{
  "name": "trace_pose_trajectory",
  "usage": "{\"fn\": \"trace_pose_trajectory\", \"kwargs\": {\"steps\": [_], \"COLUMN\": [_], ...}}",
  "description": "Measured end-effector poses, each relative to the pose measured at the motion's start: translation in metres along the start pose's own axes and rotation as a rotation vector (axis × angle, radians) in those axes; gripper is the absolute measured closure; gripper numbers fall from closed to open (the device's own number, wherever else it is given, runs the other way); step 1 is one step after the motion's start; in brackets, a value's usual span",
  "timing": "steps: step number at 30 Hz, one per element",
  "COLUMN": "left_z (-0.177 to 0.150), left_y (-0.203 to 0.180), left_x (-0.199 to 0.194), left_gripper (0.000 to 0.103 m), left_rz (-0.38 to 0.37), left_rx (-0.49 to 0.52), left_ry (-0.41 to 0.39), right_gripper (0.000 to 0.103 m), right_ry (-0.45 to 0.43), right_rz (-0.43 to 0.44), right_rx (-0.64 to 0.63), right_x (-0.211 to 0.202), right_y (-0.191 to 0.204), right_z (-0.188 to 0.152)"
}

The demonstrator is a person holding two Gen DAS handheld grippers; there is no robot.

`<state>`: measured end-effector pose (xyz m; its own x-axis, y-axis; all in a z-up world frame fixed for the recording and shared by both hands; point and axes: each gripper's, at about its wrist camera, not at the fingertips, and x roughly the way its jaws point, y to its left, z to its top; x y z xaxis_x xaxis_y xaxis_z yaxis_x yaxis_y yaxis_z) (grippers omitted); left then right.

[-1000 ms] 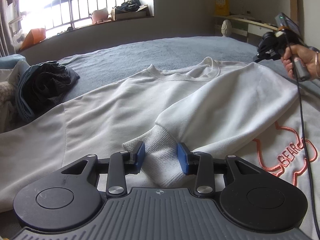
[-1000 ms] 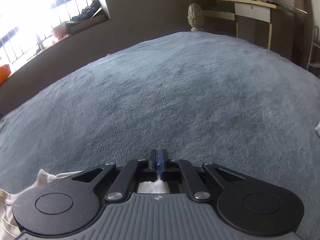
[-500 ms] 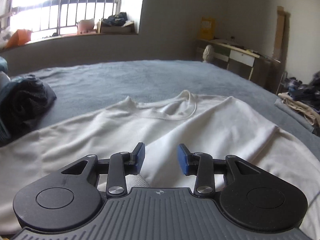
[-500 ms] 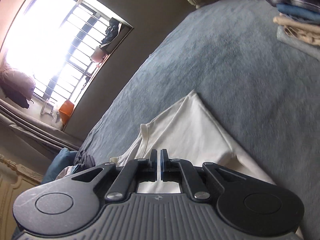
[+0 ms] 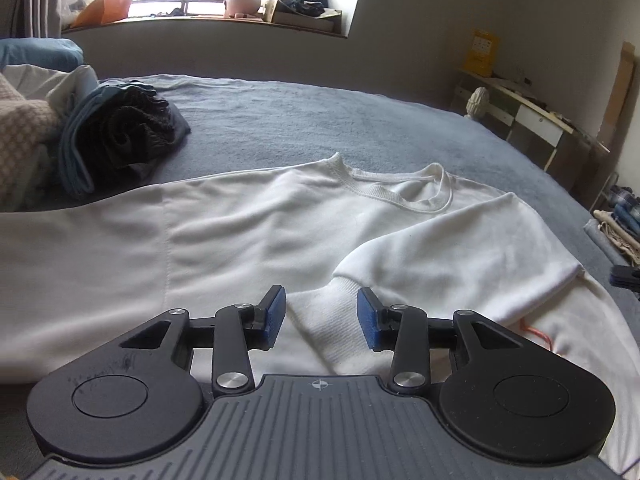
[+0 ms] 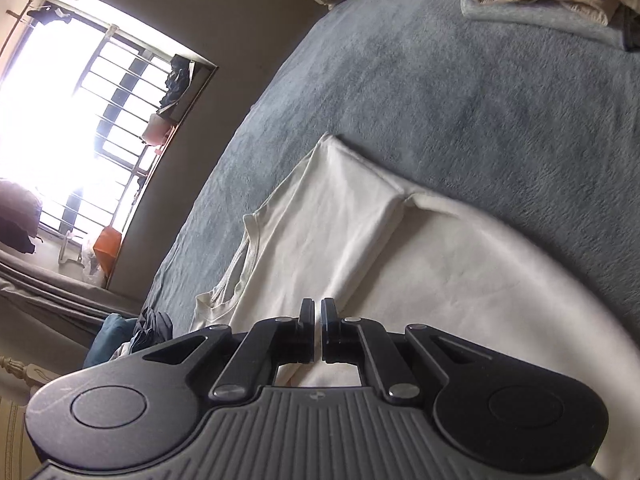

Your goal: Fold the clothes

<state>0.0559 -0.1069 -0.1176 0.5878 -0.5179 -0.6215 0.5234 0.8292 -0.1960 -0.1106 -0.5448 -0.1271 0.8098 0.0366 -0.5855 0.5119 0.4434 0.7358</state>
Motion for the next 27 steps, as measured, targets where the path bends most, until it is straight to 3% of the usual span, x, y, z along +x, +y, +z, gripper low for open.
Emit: {"fn": "trace_pose_trajectory", "kwargs": {"steps": [4,7,10,14,17,21,27], "left_z": [-0.017,-0.030,-0.040,-0.048,-0.052,-0.057,-0.066], "left_y": [0.012,0.028,0.050,0.082,0.105,0.138,0.202], "left_x": [-0.030,-0.051,-0.065,-0.076,-0.082,-0.093,-0.112], "left_gripper": [0.063,0.060,0.060,0.059,0.058,0.046,0.037], "left_rz": [0.090,0.133,0.168,0.219,0.258,0.313,0.392], "left_rx": [0.008,-0.023,-0.107,-0.237,-0.336,-0.487,-0.823], "left_ry": [-0.014,-0.023,-0.041,-0.084,-0.116,-0.174,-0.286], "right_gripper": [0.100,0.100,0.100,0.100,0.100,0.100,0.100], "right_ry": [0.057,0.101,0.091,0.110,0.145,0.142,0.131], "right_rz": [0.071,0.066,0.047,0.081,0.053,0.048,0.051], "right_rx": [-0.059,-0.192,-0.363,-0.524,-0.603,-0.588,-0.605], "right_x": [0.055,0.091,0.113,0.129,0.142,0.151,0.149], "right_y": [0.037,0.074,0.111,0.145,0.152,0.136,0.133], "right_z": [-0.030,-0.060,-0.097,-0.147,-0.172,-0.175,-0.178]}}
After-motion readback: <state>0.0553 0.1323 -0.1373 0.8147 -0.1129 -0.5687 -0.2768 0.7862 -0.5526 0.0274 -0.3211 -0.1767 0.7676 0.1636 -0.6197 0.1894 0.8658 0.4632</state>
